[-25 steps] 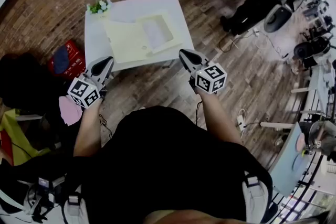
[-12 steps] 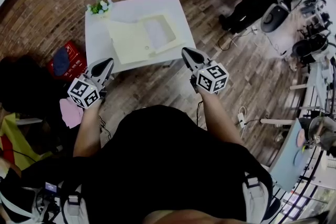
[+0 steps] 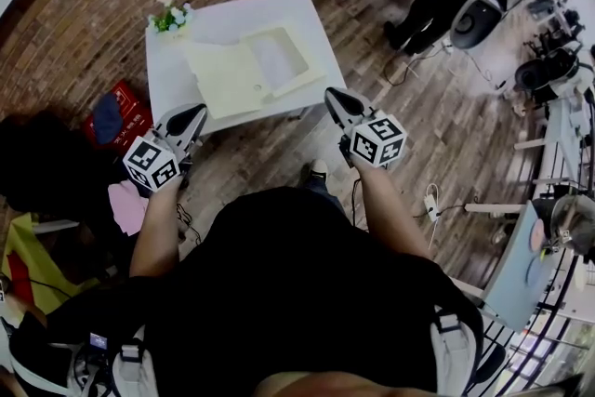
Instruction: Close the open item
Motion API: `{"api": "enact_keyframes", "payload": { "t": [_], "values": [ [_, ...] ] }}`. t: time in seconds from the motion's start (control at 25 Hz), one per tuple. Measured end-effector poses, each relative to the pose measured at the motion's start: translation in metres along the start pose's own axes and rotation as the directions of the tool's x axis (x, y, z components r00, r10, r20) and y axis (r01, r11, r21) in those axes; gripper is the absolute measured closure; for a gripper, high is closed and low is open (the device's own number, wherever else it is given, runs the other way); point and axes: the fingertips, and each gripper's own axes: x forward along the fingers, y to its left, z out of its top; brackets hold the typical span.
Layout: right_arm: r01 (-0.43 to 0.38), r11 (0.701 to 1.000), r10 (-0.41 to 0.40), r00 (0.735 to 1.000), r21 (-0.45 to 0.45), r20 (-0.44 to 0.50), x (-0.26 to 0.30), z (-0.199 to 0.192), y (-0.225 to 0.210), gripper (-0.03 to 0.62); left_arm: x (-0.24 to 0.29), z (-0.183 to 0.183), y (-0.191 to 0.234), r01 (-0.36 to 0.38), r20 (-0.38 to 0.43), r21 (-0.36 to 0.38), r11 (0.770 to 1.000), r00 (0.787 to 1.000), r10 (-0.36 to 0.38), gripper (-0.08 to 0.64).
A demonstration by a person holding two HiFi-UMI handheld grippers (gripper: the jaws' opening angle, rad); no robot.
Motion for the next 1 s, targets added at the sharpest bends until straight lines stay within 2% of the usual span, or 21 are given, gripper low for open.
{"api": "enact_keyframes", "payload": {
  "t": [0.48,1.0],
  "values": [
    [-0.038,0.999,0.038,0.999,-0.023,0.004,0.003,0.011,-0.041,0.572,0.034,-0.005,-0.016,-0.016,-0.05,0.017,1.0,0.999,0.017,0.551],
    [-0.118,0.992,0.117,0.992,-0.034,-0.038,0.009,0.016,-0.097,0.572,0.082,-0.006,-0.027,-0.114,-0.061,0.018,0.993,0.991,0.115,0.551]
  ]
}}
